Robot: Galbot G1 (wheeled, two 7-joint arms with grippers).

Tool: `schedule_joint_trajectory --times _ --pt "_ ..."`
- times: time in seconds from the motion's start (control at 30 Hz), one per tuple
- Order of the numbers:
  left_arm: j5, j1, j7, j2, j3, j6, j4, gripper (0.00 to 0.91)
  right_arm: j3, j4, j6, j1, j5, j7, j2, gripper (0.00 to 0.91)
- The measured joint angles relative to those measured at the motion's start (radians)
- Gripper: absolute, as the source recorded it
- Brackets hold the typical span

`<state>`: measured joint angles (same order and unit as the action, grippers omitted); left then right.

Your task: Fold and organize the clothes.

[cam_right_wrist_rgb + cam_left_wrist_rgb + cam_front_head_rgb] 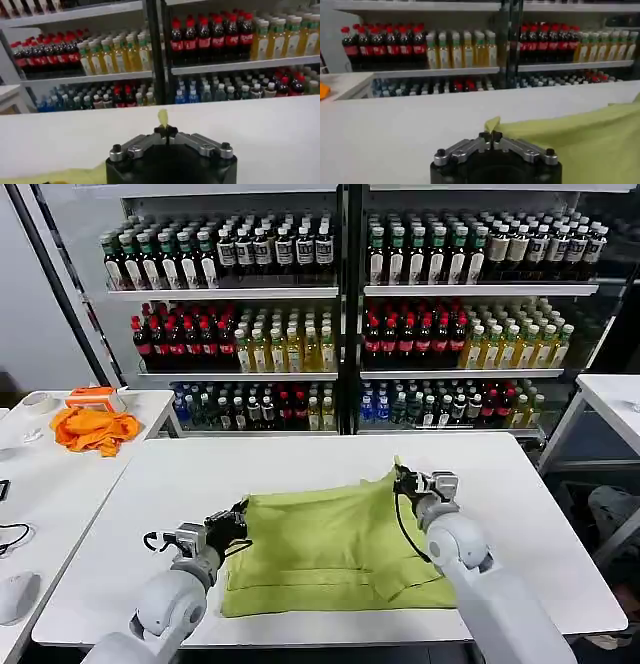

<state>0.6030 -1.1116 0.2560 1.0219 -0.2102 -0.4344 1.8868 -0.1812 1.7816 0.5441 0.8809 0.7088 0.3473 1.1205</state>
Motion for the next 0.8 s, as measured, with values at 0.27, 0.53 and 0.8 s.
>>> schedule_joint_trajectory --times 0.27,0.53,0.8 --pt "-0.040 -0.069 -0.028 -0.003 -0.022 -0.010 0.051 0.020 -0.043 0.119 0.013 0.130 -0.011 0.005 -0.048 0.000" --pt "-0.081 -0.135 -0.040 -0.004 -0.036 -0.014 0.073 0.020 -0.070 0.204 0.023 0.238 -0.026 0.016 -0.061 0.000" --pt "-0.112 -0.183 -0.046 0.009 -0.038 -0.015 0.077 0.020 -0.085 0.233 0.025 0.297 -0.031 0.022 -0.063 0.000"
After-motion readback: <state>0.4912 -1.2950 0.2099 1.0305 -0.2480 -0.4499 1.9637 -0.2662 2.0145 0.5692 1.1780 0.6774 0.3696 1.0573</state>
